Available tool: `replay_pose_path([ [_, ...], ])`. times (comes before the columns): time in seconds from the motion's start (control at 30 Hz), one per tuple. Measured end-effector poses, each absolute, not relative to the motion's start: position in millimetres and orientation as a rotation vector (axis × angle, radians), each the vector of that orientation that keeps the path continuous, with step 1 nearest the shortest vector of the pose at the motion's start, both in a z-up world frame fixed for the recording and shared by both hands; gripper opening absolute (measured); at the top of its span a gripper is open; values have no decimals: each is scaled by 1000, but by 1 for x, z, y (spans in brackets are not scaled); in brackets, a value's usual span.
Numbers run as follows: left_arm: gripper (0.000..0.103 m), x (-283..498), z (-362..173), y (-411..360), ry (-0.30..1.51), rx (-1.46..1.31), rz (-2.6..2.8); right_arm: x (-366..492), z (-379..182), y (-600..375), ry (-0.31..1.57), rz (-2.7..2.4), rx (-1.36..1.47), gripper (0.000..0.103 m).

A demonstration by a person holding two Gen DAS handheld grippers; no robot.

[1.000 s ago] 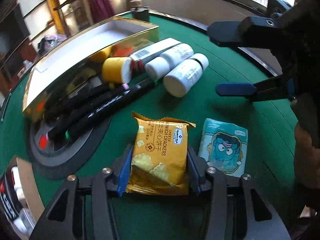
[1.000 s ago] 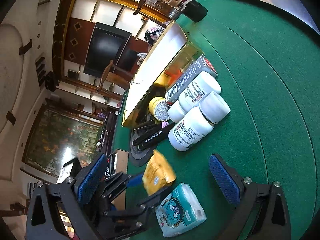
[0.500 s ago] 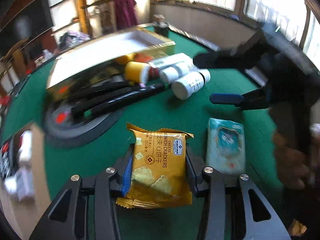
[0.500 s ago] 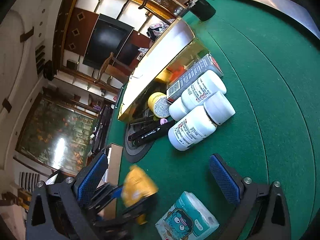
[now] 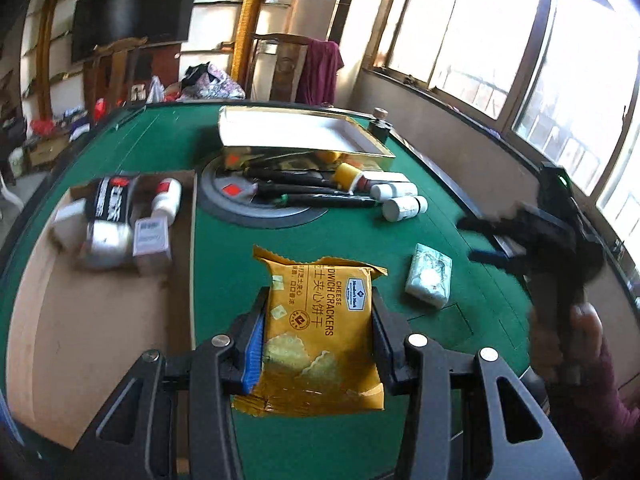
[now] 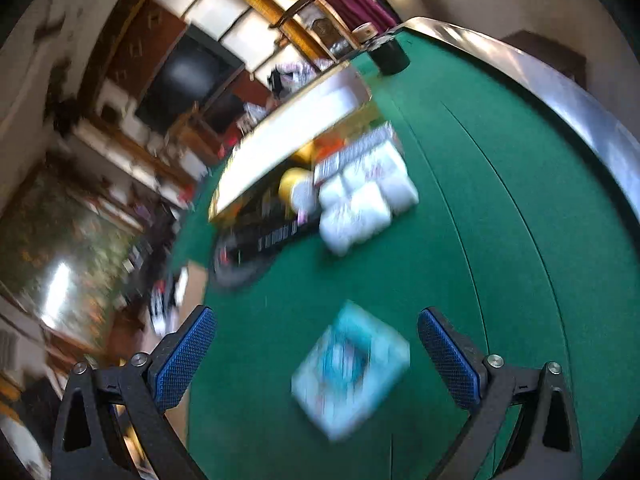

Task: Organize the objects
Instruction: 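Carry the cracker packet toward the tray with the left gripper while the right gripper grasps the blue tissue pack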

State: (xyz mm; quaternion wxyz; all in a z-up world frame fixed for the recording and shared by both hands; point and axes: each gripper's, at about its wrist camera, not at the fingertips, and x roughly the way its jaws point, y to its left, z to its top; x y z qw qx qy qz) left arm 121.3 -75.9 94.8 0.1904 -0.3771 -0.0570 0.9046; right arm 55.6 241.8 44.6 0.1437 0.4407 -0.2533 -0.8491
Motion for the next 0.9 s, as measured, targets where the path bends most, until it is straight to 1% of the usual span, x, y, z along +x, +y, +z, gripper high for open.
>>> replay_pose_path([
  [0.07,44,121,89,-86,-217,-1070,2536,63,41,230,-654,-2443,1347,103],
  [0.2,44,131,85,-102,-272,-1064,2555,51,31,209,-533,-2492,1493,103],
  [0.33,44,148,91,-121,-272,-1023,2611,35,18,183,-402,-2551,1585,102],
  [0.43,44,158,94,-138,-296,-1018,2637,26,12,166,-308,-2606,1621,97],
  [0.53,44,165,92,-150,-317,-1020,2660,25,10,149,-182,-2677,1640,87],
  [0.6,44,167,89,-158,-335,-1028,2666,28,10,143,-92,-2717,1645,73],
  [0.67,44,168,85,-166,-368,-1040,2667,33,9,142,-32,-2728,1644,68],
  [0.9,44,165,75,-167,-386,-1072,2669,43,9,140,7,-2734,1619,68],
])
